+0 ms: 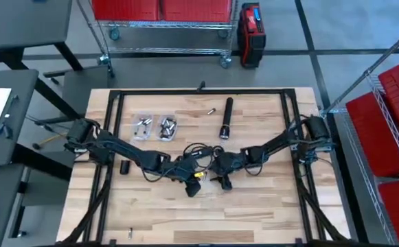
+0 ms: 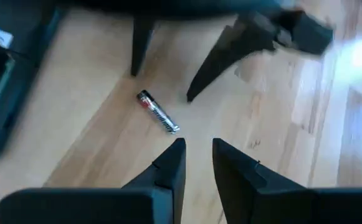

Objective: Insert battery
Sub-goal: Insert the silver battery into the remote control battery compartment

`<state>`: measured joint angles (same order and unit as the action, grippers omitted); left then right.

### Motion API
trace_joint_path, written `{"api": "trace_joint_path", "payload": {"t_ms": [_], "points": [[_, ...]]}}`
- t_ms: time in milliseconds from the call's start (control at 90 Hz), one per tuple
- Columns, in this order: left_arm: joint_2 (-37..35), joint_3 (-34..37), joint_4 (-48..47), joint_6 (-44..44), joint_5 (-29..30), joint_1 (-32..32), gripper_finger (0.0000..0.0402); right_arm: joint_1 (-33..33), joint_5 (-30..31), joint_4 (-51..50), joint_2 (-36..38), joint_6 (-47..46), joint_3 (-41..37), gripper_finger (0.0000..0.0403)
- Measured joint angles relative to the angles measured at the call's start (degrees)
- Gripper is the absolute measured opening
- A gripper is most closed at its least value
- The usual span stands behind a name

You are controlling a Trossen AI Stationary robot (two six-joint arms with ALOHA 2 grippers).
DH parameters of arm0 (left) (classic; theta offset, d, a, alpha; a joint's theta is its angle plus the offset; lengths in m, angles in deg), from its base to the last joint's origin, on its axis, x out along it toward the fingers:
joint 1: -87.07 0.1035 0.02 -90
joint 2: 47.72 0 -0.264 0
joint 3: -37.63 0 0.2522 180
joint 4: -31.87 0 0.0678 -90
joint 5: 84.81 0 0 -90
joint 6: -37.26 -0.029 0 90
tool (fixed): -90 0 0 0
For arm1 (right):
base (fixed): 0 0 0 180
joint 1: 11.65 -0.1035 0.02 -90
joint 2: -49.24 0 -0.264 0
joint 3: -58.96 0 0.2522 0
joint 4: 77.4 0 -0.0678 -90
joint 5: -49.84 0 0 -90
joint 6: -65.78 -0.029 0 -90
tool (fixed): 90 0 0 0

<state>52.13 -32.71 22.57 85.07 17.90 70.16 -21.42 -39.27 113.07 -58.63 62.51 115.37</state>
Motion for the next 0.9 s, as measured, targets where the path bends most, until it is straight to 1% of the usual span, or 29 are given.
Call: {"api": "trace_joint_path", "payload": {"t_ms": [89, 233, 444, 578, 689, 811, 900], "points": [[1.6, 0.0, 0.2, 2.6, 0.0, -0.9, 0.0059, -0.2, 2.9, 0.0, -0.9, -0.5, 0.5, 0.0228], [2.6, 0.1, -0.7, 3.9, -0.2, -1.6, 0.0059, -0.1, 3.4, 0.3, -1.0, -0.6, 0.5, 0.0228], [2.6, 0.0, 0.3, 4.1, 2.0, -1.3, 0.0059, -0.1, 4.0, 1.9, -1.2, -1.2, 0.3, 0.0228], [2.6, 0.0, 1.0, 4.1, 2.2, -0.7, 0.0059, 0.0, 6.2, 2.3, -1.4, -1.1, 1.0, 0.0228], [2.6, 0.0, 1.1, 4.1, 2.5, -0.3, 0.0059, 0.2, 6.8, 2.2, -1.4, -1.0, 1.5, 0.0228], [2.6, 0.0, 1.1, 7.5, 3.8, 0.2, 0.0059, 0.2, 7.5, 2.3, -1.4, -1.0, 1.7, 0.0228], [2.6, 0.0, 1.1, 7.8, 4.1, 0.6, 0.0059, 0.2, 7.4, 2.3, -1.4, -1.0, 1.7, 0.0228]]}}
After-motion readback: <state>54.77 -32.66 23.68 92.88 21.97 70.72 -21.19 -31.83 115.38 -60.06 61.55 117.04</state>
